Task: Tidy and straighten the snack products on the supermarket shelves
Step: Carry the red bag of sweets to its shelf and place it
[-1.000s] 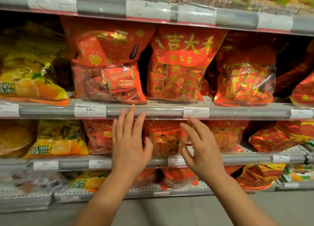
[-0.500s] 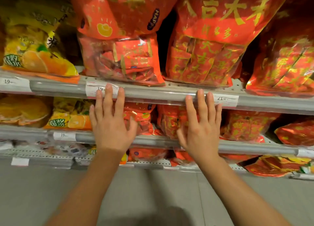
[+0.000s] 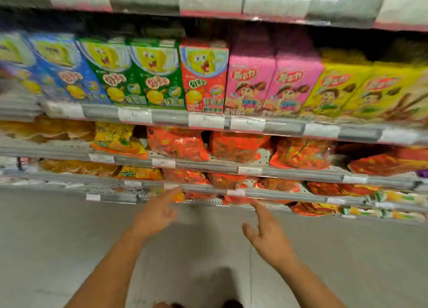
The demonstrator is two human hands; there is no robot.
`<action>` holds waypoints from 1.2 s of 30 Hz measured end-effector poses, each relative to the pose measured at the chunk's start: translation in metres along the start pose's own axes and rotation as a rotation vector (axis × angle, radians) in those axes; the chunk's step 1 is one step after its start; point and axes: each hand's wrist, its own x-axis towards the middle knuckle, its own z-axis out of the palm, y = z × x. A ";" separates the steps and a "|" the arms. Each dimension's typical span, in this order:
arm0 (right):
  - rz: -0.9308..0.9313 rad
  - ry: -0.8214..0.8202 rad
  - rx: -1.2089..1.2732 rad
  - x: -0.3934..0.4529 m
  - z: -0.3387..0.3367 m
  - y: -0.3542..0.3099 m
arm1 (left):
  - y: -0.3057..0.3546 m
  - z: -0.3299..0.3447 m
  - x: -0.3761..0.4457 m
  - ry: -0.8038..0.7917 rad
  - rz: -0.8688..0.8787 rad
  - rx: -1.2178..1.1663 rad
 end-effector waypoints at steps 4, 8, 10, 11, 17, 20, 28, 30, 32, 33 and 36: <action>0.149 -0.036 0.235 -0.085 -0.055 -0.021 | 0.048 -0.059 -0.107 0.098 -0.245 -0.169; 0.187 -0.014 0.397 -0.124 -0.097 -0.038 | 0.089 -0.094 -0.182 0.148 -0.323 -0.166; 0.145 -0.042 0.393 -0.131 -0.110 -0.046 | 0.093 -0.098 -0.202 0.142 -0.347 -0.177; 0.134 -0.053 0.404 -0.133 -0.113 -0.049 | 0.095 -0.099 -0.209 0.149 -0.354 -0.196; 0.138 -0.049 0.510 -0.134 -0.112 -0.076 | 0.120 -0.108 -0.237 0.214 -0.336 -0.276; 0.108 -0.085 0.499 -0.129 -0.101 -0.100 | 0.121 -0.120 -0.253 0.293 -0.323 -0.322; -0.116 -0.221 0.310 -0.104 -0.068 -0.202 | 0.077 -0.182 -0.284 0.482 -0.298 -0.440; -0.198 -0.223 0.226 -0.095 -0.061 -0.228 | 0.058 -0.200 -0.276 0.492 -0.286 -0.480; -0.237 -0.155 0.178 -0.085 -0.054 -0.254 | 0.040 -0.223 -0.264 0.469 -0.248 -0.522; -0.248 -0.111 0.190 -0.081 -0.050 -0.268 | 0.031 -0.236 -0.256 0.449 -0.219 -0.536; -0.244 -0.007 0.217 -0.074 -0.034 -0.308 | 0.007 -0.278 -0.237 0.407 -0.140 -0.519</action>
